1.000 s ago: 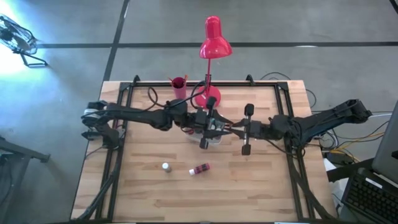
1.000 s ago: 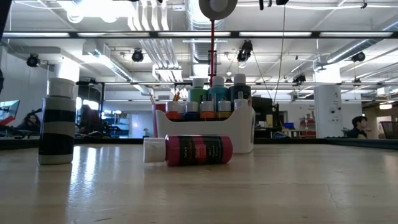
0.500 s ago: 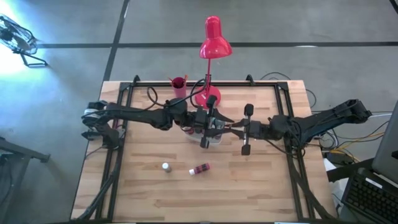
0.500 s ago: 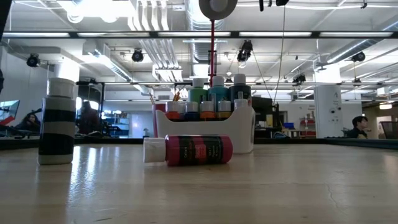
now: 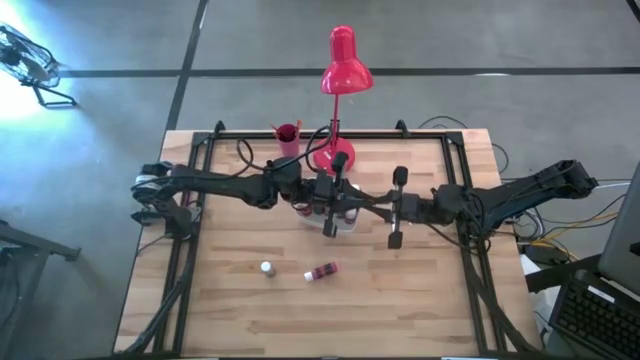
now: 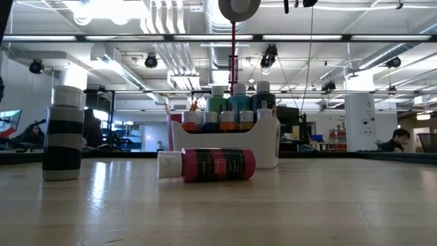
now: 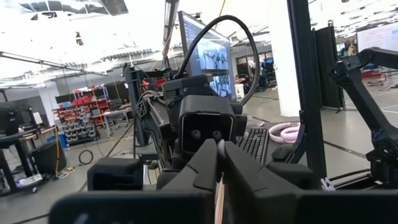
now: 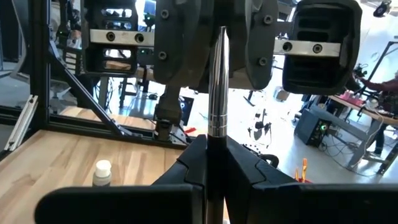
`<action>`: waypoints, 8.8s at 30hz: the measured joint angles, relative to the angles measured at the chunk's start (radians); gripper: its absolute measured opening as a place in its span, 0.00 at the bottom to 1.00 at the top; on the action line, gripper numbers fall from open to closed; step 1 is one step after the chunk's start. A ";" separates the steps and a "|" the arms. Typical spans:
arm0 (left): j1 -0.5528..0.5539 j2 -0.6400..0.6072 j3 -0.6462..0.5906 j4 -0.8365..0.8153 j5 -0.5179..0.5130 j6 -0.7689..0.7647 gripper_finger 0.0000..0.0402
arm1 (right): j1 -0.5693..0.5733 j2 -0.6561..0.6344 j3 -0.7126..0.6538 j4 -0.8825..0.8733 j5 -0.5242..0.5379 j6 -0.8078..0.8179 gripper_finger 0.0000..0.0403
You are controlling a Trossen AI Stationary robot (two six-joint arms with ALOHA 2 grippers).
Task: Pick & Place Paint Supplies
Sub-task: Put the silver paint brush bottle into the red cup, then put the grey paint bottle into the white bin
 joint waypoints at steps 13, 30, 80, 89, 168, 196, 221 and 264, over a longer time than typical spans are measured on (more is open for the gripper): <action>0.003 -0.018 0.006 -0.077 0.010 -0.008 0.02 | 0.001 -0.021 0.000 -0.084 -0.002 0.097 0.25; 0.016 -0.471 -0.404 -0.133 -0.523 0.154 0.02 | -0.002 -0.209 -0.070 -0.500 0.010 0.352 0.55; 0.619 -0.093 -0.734 0.504 -0.529 -0.069 0.02 | -0.039 -0.218 -0.162 -0.337 0.259 0.320 0.38; 0.619 -0.040 -0.734 0.500 -0.529 -0.131 0.02 | -0.039 -0.218 -0.162 -0.337 0.259 0.321 0.44; -0.616 -0.722 -0.621 -1.270 -0.574 -0.911 0.19 | 0.040 0.195 0.271 -0.675 0.077 0.226 0.33; -0.679 -0.539 -0.637 -1.183 -0.545 -0.888 0.54 | -0.014 0.196 0.237 -0.642 0.103 0.298 0.35; -0.619 -0.413 -0.639 -1.010 -0.599 -0.653 0.54 | -0.015 0.196 0.237 -0.643 0.100 0.298 0.40; -0.337 -0.435 -0.450 -0.791 -0.720 -0.163 0.30 | -0.014 0.058 0.170 -0.794 0.289 0.490 0.17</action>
